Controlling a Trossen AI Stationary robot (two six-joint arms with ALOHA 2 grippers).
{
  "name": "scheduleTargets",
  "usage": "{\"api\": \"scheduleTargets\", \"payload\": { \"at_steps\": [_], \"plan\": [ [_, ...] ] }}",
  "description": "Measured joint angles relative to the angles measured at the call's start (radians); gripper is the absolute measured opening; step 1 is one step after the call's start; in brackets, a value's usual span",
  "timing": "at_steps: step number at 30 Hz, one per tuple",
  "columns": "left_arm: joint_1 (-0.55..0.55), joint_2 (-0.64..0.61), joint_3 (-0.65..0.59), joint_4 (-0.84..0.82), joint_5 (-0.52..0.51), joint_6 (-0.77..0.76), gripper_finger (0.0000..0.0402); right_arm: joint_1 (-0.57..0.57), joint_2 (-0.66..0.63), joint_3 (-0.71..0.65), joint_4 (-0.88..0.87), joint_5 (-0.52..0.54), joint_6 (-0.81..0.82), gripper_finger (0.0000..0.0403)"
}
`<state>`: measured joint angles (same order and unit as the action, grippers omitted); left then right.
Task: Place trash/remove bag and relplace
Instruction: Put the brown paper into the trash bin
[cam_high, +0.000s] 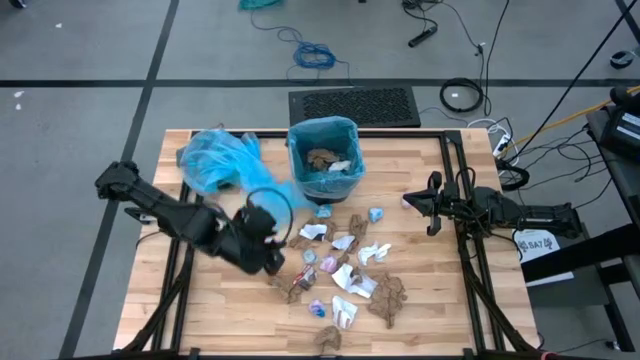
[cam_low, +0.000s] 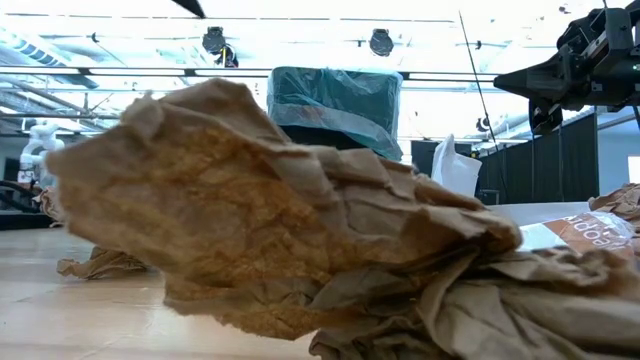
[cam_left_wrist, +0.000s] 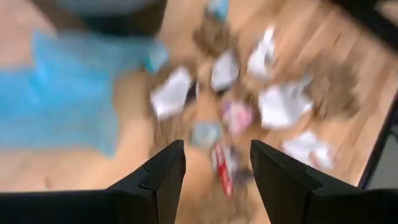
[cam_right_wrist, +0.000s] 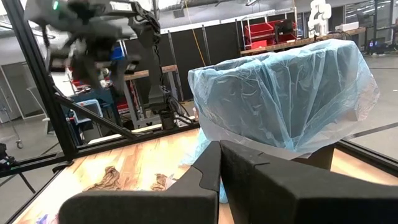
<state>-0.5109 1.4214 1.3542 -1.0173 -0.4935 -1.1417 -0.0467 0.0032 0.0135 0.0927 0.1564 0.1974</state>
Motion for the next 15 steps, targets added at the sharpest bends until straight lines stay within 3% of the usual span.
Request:
{"api": "scheduleTargets", "payload": {
  "at_steps": [4,7,12,15],
  "plan": [
    [-0.049,0.048,-0.051,-0.029,0.052,-0.177,0.0184,0.0,0.0,0.0,0.0,0.0,0.0,0.0],
    [-0.057,0.079,-0.086,-0.03,0.147,-0.297,0.0184,0.0,0.0,0.0,-0.001,0.0,0.0,0.0],
    [-0.053,0.131,-0.16,-0.024,0.304,-0.395,0.0184,0.0,0.0,0.0,0.0,0.0,0.0,0.0],
    [-0.041,0.153,-0.221,0.078,0.405,-0.395,0.0184,0.0,0.0,0.0,0.0,0.0,0.0,0.0]
  ]
}}
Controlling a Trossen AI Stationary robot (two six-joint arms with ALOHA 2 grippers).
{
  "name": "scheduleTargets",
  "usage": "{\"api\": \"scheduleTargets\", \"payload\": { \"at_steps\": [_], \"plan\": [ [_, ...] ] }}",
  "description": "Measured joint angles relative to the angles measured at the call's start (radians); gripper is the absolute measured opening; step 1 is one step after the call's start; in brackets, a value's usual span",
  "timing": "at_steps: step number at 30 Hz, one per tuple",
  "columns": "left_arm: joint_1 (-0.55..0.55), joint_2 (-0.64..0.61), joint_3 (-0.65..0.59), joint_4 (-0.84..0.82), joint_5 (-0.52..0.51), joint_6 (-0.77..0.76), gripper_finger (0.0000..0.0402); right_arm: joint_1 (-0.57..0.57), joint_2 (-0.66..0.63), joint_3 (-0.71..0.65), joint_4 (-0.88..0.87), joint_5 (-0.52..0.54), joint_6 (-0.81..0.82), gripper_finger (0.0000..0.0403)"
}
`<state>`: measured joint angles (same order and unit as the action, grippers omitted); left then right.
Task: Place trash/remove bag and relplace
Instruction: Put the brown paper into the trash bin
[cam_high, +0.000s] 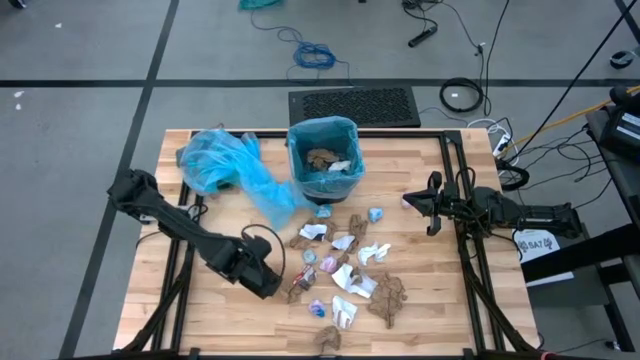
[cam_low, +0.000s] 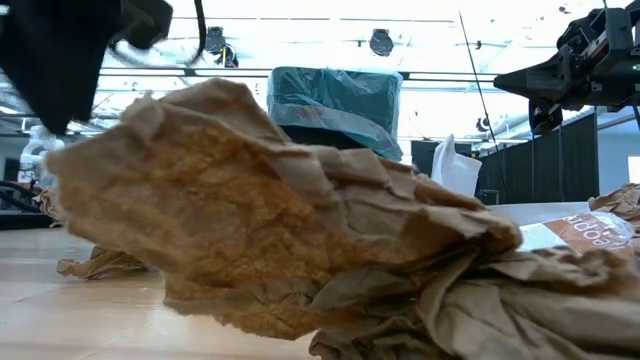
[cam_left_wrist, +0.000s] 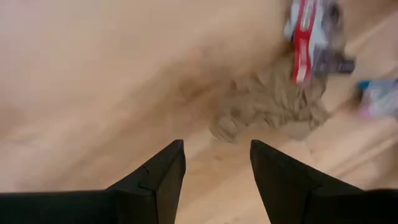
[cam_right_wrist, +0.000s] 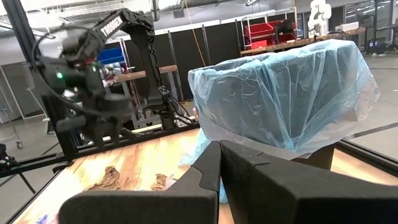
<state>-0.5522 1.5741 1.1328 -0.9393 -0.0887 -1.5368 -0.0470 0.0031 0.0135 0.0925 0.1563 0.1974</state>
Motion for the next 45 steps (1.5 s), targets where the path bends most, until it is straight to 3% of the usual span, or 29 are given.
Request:
{"api": "scheduleTargets", "payload": {
  "at_steps": [6,13,19,22,30,36,41,45],
  "plan": [
    [0.009,0.011,-0.096,0.235,0.01,0.009,0.0184,0.0,0.0,0.0,0.0,0.0,0.0,0.0],
    [0.067,0.011,-0.181,0.294,0.011,0.032,0.0184,0.0,0.0,0.0,0.0,0.0,0.0,0.0],
    [0.106,0.023,-0.249,0.511,0.093,0.068,0.0184,0.0,0.0,0.0,0.0,0.0,0.0,0.0],
    [0.108,0.046,-0.252,0.538,0.135,0.076,0.0178,0.0,0.0,0.0,0.0,0.0,0.0,0.0],
    [0.094,0.118,-0.248,0.669,0.254,0.077,0.0108,0.0,0.0,0.0,0.0,0.0,0.0,0.0],
    [0.075,0.13,-0.247,0.741,0.256,0.08,0.0081,0.0,0.0,0.0,0.0,0.0,0.0,0.0],
    [0.063,0.137,-0.247,0.736,0.253,0.085,0.0013,0.0,0.0,0.0,0.0,0.0,0.0,0.0],
    [0.059,0.137,-0.247,0.741,0.245,0.084,0.0005,0.0,0.0,0.0,0.0,0.0,0.0,0.0]
  ]
}}
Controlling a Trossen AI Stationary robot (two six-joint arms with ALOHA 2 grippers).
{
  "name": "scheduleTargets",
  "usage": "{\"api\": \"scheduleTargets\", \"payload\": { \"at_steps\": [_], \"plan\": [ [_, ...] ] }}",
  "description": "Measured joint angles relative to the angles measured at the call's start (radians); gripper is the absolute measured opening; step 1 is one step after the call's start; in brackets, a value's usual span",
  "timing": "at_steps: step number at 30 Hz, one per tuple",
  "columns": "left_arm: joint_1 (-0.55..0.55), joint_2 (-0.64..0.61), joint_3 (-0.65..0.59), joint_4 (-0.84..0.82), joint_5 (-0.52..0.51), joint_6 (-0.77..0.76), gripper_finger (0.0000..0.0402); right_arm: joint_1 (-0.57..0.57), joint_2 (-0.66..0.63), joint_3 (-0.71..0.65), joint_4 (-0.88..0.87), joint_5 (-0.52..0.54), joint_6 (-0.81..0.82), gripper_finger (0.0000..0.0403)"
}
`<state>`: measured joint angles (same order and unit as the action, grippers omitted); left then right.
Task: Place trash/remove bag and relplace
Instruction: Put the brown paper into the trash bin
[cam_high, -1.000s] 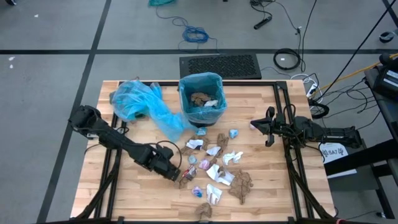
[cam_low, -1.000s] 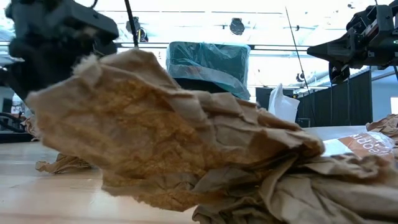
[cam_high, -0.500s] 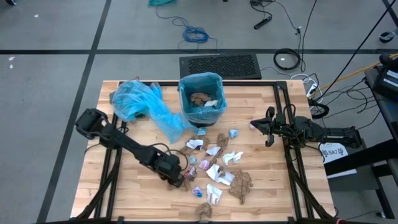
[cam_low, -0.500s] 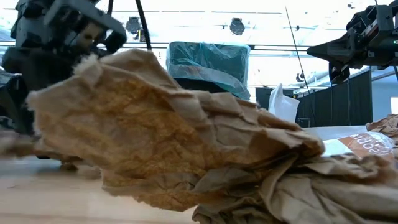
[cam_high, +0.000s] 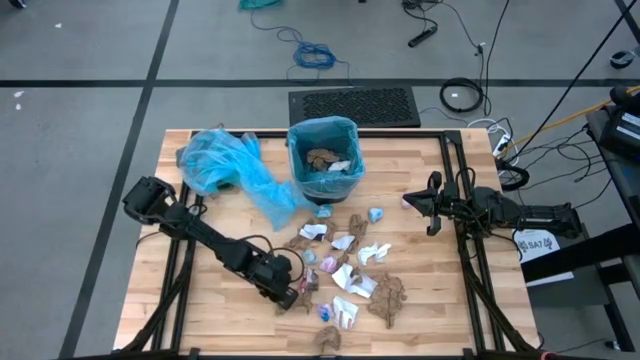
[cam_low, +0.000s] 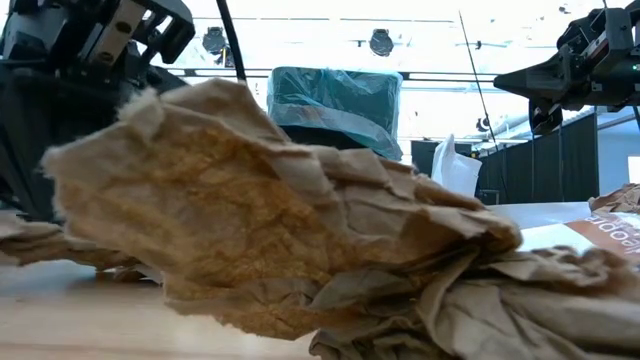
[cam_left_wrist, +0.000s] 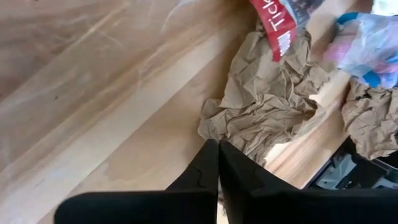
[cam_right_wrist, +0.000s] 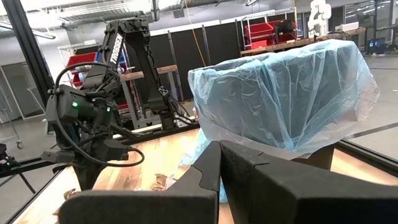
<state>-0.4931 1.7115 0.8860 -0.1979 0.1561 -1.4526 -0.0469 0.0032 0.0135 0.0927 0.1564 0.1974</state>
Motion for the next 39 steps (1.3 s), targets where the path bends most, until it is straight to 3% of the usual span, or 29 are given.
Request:
{"api": "scheduleTargets", "payload": {
  "at_steps": [11,25,31,39],
  "plan": [
    [-0.016,-0.002,0.029,-0.009,-0.05,0.005,0.0002,0.0,0.0,0.0,0.0,0.0,0.0,0.0],
    [-0.02,-0.01,0.141,-0.057,-0.06,0.126,0.0003,0.0,0.0,0.0,0.0,0.0,0.0,0.0],
    [-0.02,-0.01,0.142,0.053,-0.105,0.183,0.0046,0.0,0.0,0.0,0.0,0.0,0.0,0.0],
    [-0.02,-0.01,0.142,0.082,-0.139,0.207,0.0139,0.0,0.0,0.0,0.0,0.0,0.0,0.0]
  ]
}}
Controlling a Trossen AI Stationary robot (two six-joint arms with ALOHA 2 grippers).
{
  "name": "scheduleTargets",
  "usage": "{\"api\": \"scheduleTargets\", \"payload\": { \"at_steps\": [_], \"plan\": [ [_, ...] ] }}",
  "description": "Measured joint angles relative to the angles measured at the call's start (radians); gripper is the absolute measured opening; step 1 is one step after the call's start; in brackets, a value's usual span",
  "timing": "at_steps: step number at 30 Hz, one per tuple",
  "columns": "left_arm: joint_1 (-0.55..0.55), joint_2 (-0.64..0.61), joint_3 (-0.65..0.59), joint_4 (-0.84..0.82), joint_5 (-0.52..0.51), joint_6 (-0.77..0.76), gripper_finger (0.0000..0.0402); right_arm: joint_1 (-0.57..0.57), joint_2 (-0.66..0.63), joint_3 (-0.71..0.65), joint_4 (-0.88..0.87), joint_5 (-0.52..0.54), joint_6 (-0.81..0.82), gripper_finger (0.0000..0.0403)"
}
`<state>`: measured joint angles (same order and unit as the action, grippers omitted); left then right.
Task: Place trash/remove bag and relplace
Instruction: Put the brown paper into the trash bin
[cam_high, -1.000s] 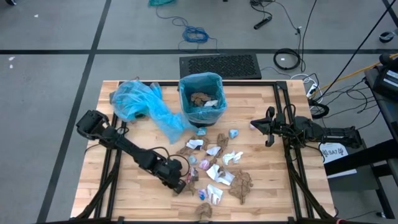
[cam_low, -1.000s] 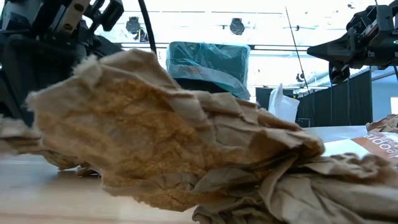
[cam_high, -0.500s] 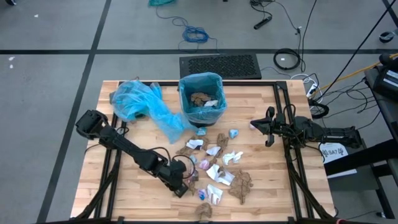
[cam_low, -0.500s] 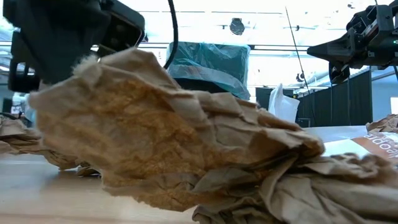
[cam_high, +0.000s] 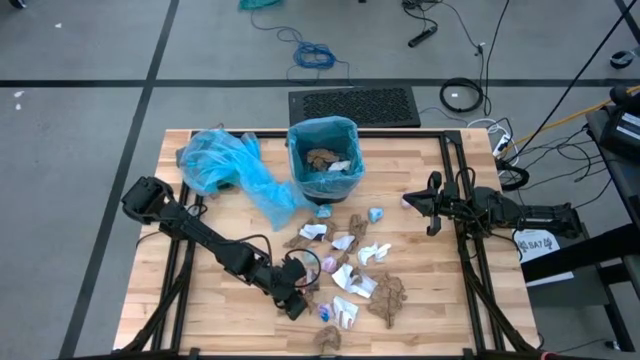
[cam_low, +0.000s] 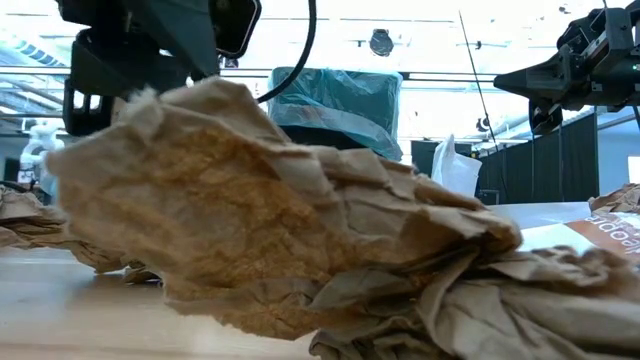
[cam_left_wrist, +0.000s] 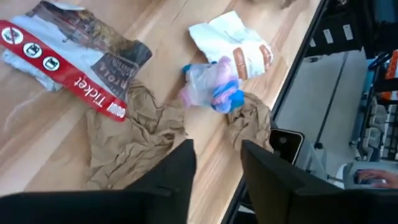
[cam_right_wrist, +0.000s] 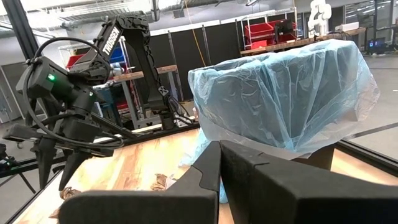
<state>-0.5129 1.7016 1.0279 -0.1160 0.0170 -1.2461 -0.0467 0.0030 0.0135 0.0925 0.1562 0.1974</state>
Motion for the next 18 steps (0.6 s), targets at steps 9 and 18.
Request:
{"api": "scheduleTargets", "payload": {
  "at_steps": [9,18],
  "plan": [
    [-0.057,0.0,0.0,-0.003,-0.007,0.05,0.0166,0.0,0.0,0.0,0.0,0.0,0.0,0.0],
    [-0.145,0.0,0.03,-0.167,-0.154,-0.003,0.0166,0.0,0.0,0.0,0.0,0.0,0.0,0.0]
  ]
}}
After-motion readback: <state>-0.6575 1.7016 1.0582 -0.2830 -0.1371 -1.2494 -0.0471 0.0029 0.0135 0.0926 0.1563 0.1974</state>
